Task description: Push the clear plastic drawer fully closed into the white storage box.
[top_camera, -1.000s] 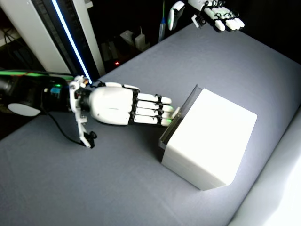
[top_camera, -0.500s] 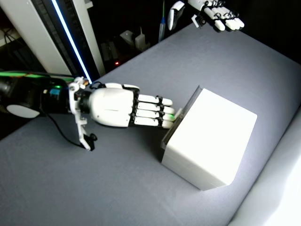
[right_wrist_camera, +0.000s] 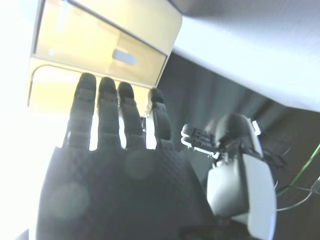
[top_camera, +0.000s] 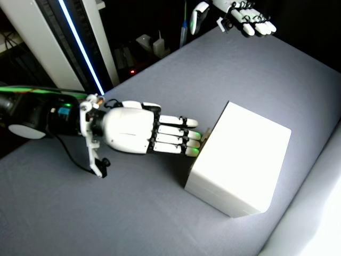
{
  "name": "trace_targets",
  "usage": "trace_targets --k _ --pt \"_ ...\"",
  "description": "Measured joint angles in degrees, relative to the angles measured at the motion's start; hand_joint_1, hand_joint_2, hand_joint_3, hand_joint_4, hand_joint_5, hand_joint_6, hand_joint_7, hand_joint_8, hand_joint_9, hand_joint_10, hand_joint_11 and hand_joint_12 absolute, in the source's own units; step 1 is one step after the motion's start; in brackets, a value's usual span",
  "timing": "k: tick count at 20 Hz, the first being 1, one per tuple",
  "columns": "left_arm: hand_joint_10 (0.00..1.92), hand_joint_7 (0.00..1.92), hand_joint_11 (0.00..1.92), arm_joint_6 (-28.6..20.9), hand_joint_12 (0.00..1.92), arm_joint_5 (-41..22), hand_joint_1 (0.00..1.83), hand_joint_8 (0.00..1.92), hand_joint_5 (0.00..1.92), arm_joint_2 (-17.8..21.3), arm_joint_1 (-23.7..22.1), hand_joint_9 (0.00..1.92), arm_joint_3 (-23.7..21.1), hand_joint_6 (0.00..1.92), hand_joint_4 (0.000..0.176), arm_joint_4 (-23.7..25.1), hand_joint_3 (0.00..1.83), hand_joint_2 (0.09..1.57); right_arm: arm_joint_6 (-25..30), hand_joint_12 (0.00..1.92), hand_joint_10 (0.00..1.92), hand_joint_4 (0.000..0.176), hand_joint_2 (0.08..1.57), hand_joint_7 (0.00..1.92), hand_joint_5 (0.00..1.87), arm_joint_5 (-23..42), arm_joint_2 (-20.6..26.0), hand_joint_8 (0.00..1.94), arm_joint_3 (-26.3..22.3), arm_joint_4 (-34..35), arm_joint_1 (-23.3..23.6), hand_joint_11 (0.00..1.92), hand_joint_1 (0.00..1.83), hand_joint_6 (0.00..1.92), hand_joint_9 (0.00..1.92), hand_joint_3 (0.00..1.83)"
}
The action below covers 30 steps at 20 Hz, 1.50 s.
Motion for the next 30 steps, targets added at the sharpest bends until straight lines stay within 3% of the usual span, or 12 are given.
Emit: trace_targets --k 3,4,5,8,11,13,15,17,19,21,23,30 --pt "0.00 0.00 0.00 -0.1 0.00 0.0 0.00 0.00 0.00 0.0 0.0 0.00 0.1 0.00 0.176 0.2 0.49 0.62 0.0 0.00 0.00 0.124 1.10 0.00 0.04 -1.3 -0.7 0.00 0.9 0.6 0.3 0.00 0.00 0.00 0.00 0.00" --pt "0.00 0.00 0.00 -0.1 0.00 0.0 0.00 0.00 0.00 0.0 0.0 0.00 0.1 0.00 0.176 0.1 0.49 0.62 0.0 0.00 0.00 0.145 1.11 0.00 0.04 -1.5 -0.7 0.00 0.9 0.7 0.4 0.00 0.00 0.00 0.00 0.00" --pt "0.00 0.00 0.00 -0.2 0.00 0.0 0.00 0.00 0.00 0.0 0.0 0.00 0.1 0.00 0.176 0.1 0.49 0.62 0.0 0.00 0.00 0.093 1.20 0.00 0.06 -1.6 -0.7 0.00 0.6 1.0 0.4 0.00 0.00 0.01 0.00 0.04" --pt "0.00 0.00 0.00 -0.2 0.00 0.0 0.00 0.00 0.00 0.0 0.0 0.00 0.1 0.00 0.176 0.3 0.49 0.62 -0.1 0.00 0.00 0.081 1.23 0.00 0.08 -1.2 0.2 0.00 -1.7 0.8 0.4 0.00 0.00 0.00 0.00 0.01" --pt "0.00 0.00 0.00 -0.2 0.00 0.0 0.00 0.00 0.00 0.0 0.0 0.00 0.0 0.00 0.176 0.0 0.49 0.62 -0.2 0.00 0.00 0.029 1.21 0.00 0.10 -0.5 2.7 0.00 -4.1 -1.3 0.4 0.00 0.00 0.01 0.00 0.00" --pt "0.00 0.00 0.00 -0.2 0.00 0.0 0.00 0.00 0.00 0.0 0.0 0.00 0.0 0.00 0.176 -0.1 0.49 0.62 -0.2 0.00 0.00 0.062 1.22 0.00 0.08 -0.2 4.4 0.00 -5.6 -0.9 0.4 0.00 0.00 0.00 0.00 0.00" --pt "0.00 0.00 0.00 -0.2 0.00 0.0 0.00 0.00 0.00 0.0 0.0 0.00 -0.4 0.00 0.176 -0.2 0.49 0.62 -0.2 0.00 0.00 0.057 1.20 0.00 0.07 0.3 6.3 0.00 -7.8 -1.6 0.3 0.00 0.00 0.00 0.00 0.00" --pt "0.00 0.00 0.00 0.0 0.00 0.0 0.00 0.00 0.00 0.1 0.4 0.00 -0.5 0.00 0.176 0.0 0.49 0.62 -0.2 0.00 0.00 0.030 1.22 0.00 0.08 1.7 9.0 0.00 -10.4 -3.1 -0.5 0.00 0.00 0.01 0.00 0.00" --pt "0.00 0.00 0.00 0.1 0.00 0.0 0.00 0.00 0.00 0.1 0.4 0.00 -0.8 0.00 0.176 -0.8 0.49 0.62 -0.2 0.00 0.00 0.051 1.24 0.00 0.05 2.8 11.7 0.00 -12.2 -3.1 -1.8 0.00 0.00 0.00 0.00 0.01" --pt "0.00 0.00 0.00 0.0 0.00 0.0 0.00 0.00 0.00 0.2 0.6 0.00 -0.9 0.00 0.176 -0.6 0.49 0.62 -0.1 0.00 0.00 0.043 1.21 0.00 0.06 4.3 16.8 0.00 -14.4 -3.7 -4.0 0.00 0.00 0.01 0.00 0.00" --pt "0.00 0.00 0.00 0.0 0.00 0.0 0.00 0.00 0.00 0.2 1.0 0.00 -1.2 0.00 0.176 -1.0 0.49 0.62 -0.2 0.00 0.00 0.075 1.17 0.00 0.09 7.8 20.2 0.00 -16.5 -0.1 -7.7 0.00 0.00 0.02 0.00 0.00" --pt "0.00 0.00 0.00 0.5 0.00 -0.1 0.00 0.00 0.00 0.9 1.6 0.00 -1.8 0.00 0.176 -1.9 0.49 0.62 -9.0 0.00 0.00 0.000 1.23 0.00 0.08 19.5 27.6 0.00 -21.9 12.4 -18.9 0.00 0.00 0.01 0.00 0.01"
